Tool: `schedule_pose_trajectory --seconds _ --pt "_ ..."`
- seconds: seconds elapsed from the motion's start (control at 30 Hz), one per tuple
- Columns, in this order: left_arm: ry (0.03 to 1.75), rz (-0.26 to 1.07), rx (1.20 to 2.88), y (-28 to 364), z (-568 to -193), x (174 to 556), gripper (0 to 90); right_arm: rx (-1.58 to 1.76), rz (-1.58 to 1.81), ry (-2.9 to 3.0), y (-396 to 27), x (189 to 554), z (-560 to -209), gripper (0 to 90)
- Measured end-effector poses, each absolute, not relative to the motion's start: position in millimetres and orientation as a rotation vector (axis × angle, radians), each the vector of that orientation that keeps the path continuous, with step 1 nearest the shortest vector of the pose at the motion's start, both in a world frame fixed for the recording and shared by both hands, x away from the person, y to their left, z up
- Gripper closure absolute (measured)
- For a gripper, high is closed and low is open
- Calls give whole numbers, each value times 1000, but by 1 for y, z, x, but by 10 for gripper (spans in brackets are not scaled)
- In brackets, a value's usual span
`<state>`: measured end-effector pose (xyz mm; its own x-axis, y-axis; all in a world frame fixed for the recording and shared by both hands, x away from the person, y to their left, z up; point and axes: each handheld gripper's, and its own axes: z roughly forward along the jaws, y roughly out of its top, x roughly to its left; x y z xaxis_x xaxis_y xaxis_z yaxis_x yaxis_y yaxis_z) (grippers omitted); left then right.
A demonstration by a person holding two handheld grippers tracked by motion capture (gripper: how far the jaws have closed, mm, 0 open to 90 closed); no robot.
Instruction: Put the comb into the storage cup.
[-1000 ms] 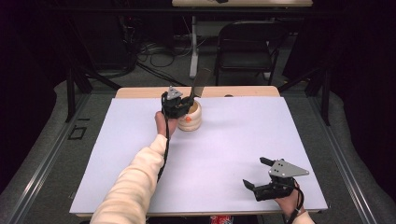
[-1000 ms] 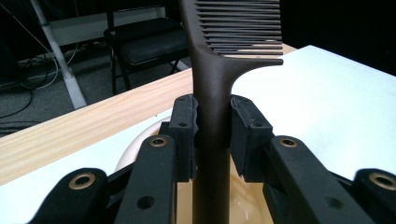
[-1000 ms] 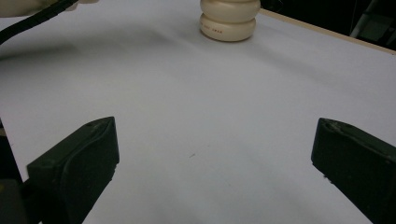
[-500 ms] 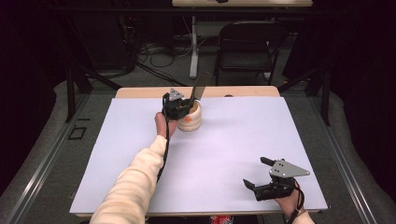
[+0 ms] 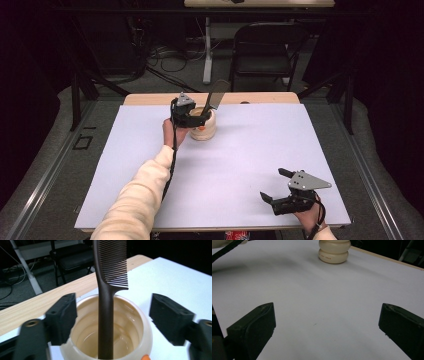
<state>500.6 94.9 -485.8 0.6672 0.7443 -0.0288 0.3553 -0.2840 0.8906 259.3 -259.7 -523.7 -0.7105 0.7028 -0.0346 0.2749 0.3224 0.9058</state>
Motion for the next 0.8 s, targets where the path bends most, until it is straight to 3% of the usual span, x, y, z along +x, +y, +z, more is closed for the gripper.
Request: schedule_pose_trajectory --seconds 0.37,0.8 --pt "838 468 1937 99 -471 498 69 873 1358 2173 -259 260 -524 4" --pt "839 450 1963 109 -459 492 2 880 1356 2180 -259 260 -525 4"
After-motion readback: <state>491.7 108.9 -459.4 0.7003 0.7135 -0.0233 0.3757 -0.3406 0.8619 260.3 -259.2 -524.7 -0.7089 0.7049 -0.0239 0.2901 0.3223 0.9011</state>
